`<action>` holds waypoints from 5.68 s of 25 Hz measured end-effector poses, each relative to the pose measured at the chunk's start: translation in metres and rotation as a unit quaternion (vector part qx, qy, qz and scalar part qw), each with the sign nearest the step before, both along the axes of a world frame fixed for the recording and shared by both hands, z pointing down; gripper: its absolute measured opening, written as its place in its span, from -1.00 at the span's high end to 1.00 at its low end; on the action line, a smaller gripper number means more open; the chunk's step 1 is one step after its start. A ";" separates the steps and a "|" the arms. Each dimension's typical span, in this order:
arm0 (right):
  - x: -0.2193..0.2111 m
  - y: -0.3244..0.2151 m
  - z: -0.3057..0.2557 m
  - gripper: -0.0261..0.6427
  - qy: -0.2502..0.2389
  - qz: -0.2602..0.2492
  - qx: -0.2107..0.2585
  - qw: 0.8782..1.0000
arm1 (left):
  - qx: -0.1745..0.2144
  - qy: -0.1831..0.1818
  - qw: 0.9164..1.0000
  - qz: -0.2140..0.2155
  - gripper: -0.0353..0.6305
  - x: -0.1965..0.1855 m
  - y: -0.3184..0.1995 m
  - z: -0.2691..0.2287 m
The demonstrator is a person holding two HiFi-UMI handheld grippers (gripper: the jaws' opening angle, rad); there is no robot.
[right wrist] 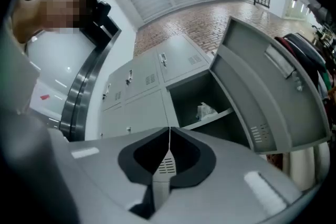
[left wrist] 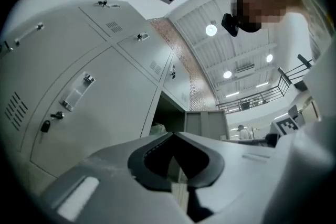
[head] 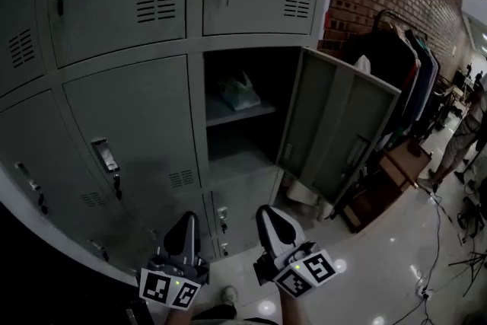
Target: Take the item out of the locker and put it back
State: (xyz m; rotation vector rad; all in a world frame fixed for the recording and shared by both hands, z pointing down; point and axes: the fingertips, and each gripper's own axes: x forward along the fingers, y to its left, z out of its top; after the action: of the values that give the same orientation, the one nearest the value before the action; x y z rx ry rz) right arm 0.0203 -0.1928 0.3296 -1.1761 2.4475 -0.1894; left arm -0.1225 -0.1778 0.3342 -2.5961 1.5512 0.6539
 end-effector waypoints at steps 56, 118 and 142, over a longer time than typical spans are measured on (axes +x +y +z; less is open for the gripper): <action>0.049 -0.088 -0.047 0.82 0.015 0.019 0.082 0.996 | 0.000 -0.005 1.000 -0.006 0.88 0.018 -0.098 -0.015; -0.026 -0.278 -0.100 0.82 0.211 0.068 -0.003 0.975 | 0.006 -0.001 1.000 -0.007 0.88 0.011 -0.109 -0.021; -0.009 -0.257 -0.107 -0.06 0.166 0.066 0.012 0.984 | -0.001 0.004 1.000 0.000 0.88 0.016 -0.112 -0.019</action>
State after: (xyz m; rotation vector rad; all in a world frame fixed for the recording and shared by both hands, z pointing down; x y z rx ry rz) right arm 0.0114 -0.4501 0.2223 -1.4535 2.6287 0.0835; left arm -0.1065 -0.2894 0.3155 -2.5981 1.5543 0.6631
